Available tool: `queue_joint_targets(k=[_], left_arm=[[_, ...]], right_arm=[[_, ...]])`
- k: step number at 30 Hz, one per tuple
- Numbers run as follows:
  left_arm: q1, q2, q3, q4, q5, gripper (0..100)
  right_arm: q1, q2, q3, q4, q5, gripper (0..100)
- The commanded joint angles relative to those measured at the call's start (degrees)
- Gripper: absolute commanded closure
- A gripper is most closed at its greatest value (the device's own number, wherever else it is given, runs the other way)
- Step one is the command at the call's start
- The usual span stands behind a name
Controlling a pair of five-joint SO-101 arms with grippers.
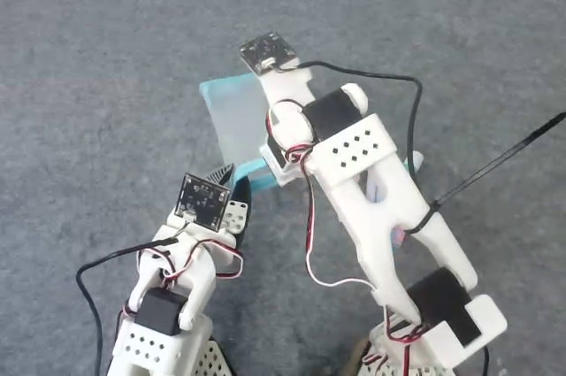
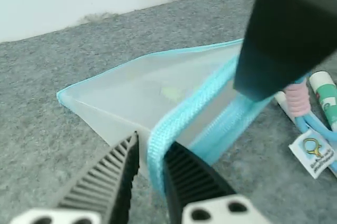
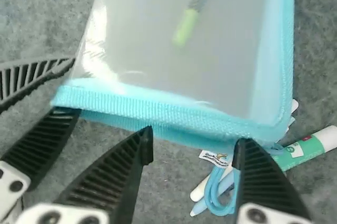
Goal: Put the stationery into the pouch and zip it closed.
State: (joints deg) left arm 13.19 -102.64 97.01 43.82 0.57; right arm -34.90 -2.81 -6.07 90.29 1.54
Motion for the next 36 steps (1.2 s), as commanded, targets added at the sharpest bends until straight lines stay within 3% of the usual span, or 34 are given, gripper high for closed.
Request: queue_joint_targets(k=[1,9,13,17,22,29,36], left_arm=[[-2.1,0.5,-0.3,-1.5,-0.7,99],[-7.2,0.3,-0.3,-2.3,-0.6,99],[-8.2,0.3,-0.3,-2.3,-0.6,99],[-8.2,0.3,-0.3,-2.3,-0.6,99],[-8.2,0.3,-0.3,-2.3,-0.6,99],[-8.2,0.4,-0.3,-2.1,-0.6,99],[-8.2,0.4,-0.3,-2.0,-0.6,99]], right_arm=[[0.4,-3.6,-3.9,0.4,4.0,72.3],[-0.2,-19.5,1.5,6.1,6.7,72.4],[6.6,-26.2,14.7,2.0,6.5,72.4],[17.9,-28.6,28.7,-4.4,4.7,72.4],[26.5,-26.6,43.5,-14.5,2.5,72.5],[26.9,-17.4,52.1,-25.9,0.7,72.5],[27.2,-6.3,52.0,-27.3,-1.9,72.5]])
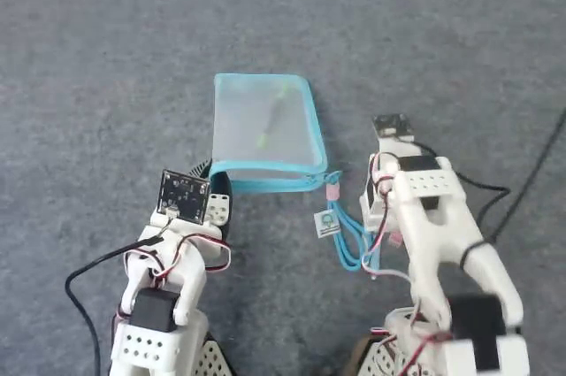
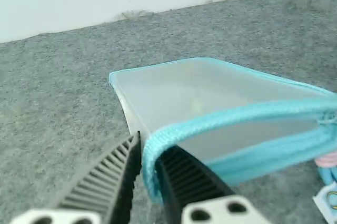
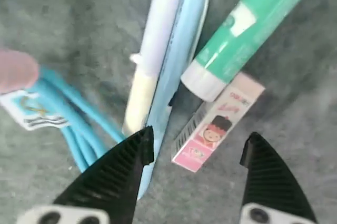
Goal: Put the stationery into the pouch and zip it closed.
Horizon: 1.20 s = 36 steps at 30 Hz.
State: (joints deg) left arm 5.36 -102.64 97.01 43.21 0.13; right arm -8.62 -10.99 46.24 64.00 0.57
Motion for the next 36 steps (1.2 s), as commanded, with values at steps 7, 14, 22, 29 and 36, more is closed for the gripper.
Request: queue_joint_targets(k=[7,14,22,29,36], left_arm=[[-0.4,0.4,-0.3,-1.3,-0.2,99],[-0.4,0.4,-0.3,-1.3,-0.3,99],[-0.4,0.4,-0.3,-1.3,-0.3,99],[-0.4,0.5,-0.3,-1.2,-0.3,99],[-0.4,0.5,-0.3,-1.3,-0.3,99]], right_arm=[[1.1,5.1,-1.2,-2.2,-1.1,75.4],[4.9,4.2,-1.1,-2.2,-1.1,85.3],[11.7,4.2,-1.2,-2.2,-1.1,85.3],[11.6,4.4,-1.2,-2.2,-0.8,85.7],[11.7,0.5,-1.2,-1.6,0.1,98.0]])
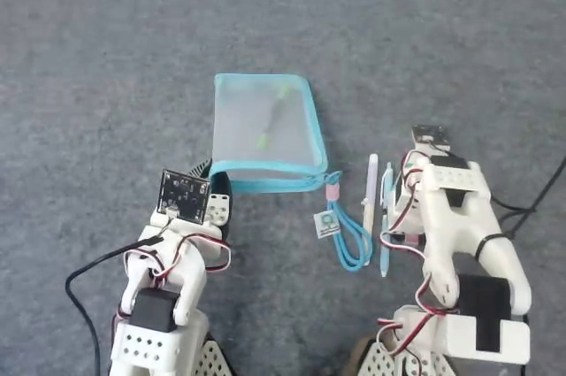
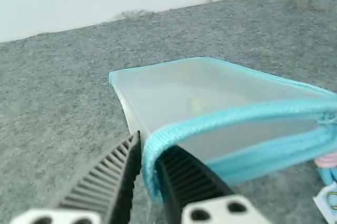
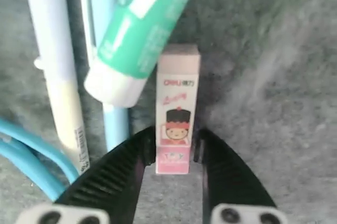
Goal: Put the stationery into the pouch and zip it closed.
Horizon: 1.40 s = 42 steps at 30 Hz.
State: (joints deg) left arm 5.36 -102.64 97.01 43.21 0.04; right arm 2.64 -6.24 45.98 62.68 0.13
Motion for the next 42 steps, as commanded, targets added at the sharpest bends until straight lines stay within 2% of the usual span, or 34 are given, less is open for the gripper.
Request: queue_joint_targets(k=[1,3,9,15,17,21,25,28,33,38,42], left_arm=[[-0.3,0.5,-0.3,-1.3,-0.2,99],[-0.2,0.5,-0.3,-1.3,-0.2,99],[-0.1,0.5,-0.3,-1.4,-0.2,99],[0.1,0.5,-0.3,-1.7,-0.2,99],[0.1,0.5,-0.3,-1.7,-0.2,99],[0.1,0.5,-0.3,-1.7,-0.2,99],[0.1,0.5,-0.3,-1.7,-0.2,99],[0.1,0.5,-0.3,-1.7,-0.2,99],[0.1,0.4,-0.3,-1.7,-0.2,99],[0.4,0.4,-0.4,-1.7,-0.1,99],[4.1,0.5,-0.4,-1.3,-0.1,99]], right_arm=[[0.4,-5.8,-0.9,-0.2,1.8,99.8],[0.4,-9.4,-0.8,0.8,3.0,97.6],[-0.1,-21.1,-1.9,3.8,6.9,99.1],[-2.5,-29.3,-14.2,16.0,9.1,99.1],[-7.3,-29.9,-18.5,20.0,10.3,99.1],[-21.7,-29.9,-23.5,25.7,11.1,99.1],[-36.6,-29.8,-23.3,29.1,17.1,99.1],[-43.3,-29.8,-22.8,30.2,17.8,99.1],[-44.3,-28.8,-22.9,29.6,15.6,99.1],[-44.2,-21.1,-25.9,27.9,15.5,99.1],[-44.2,-13.3,-32.8,28.4,11.4,99.1]])
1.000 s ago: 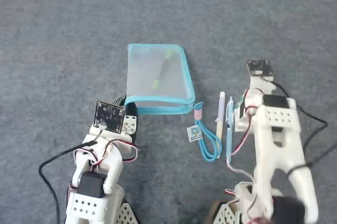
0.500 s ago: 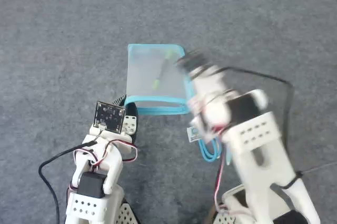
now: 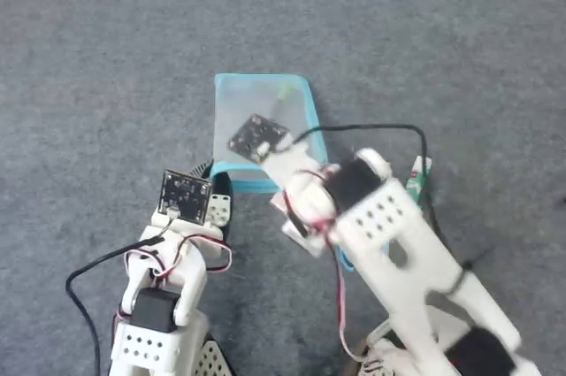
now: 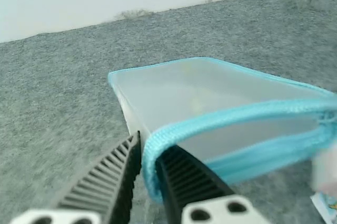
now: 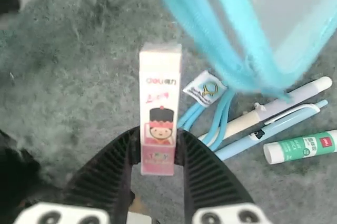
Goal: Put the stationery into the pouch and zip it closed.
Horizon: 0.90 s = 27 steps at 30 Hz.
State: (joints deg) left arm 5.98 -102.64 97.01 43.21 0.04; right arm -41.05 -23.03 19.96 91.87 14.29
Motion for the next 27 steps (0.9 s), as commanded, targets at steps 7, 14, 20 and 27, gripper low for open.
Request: queue_joint_targets(k=[7,14,20,27], left_arm=[[7.6,0.5,-0.4,0.0,-0.4,99],[7.9,0.5,-0.4,0.4,-0.4,99],[7.9,0.5,-0.4,0.4,-0.4,99],[7.9,0.5,-0.3,0.4,-0.5,99]], right_arm=[[5.6,13.2,-15.0,-1.1,-7.3,99.1],[13.1,21.1,-23.7,-0.7,-13.4,99.1],[15.3,25.8,-28.8,-0.7,-16.0,98.6],[14.9,27.4,-29.9,0.1,-16.7,84.2]])
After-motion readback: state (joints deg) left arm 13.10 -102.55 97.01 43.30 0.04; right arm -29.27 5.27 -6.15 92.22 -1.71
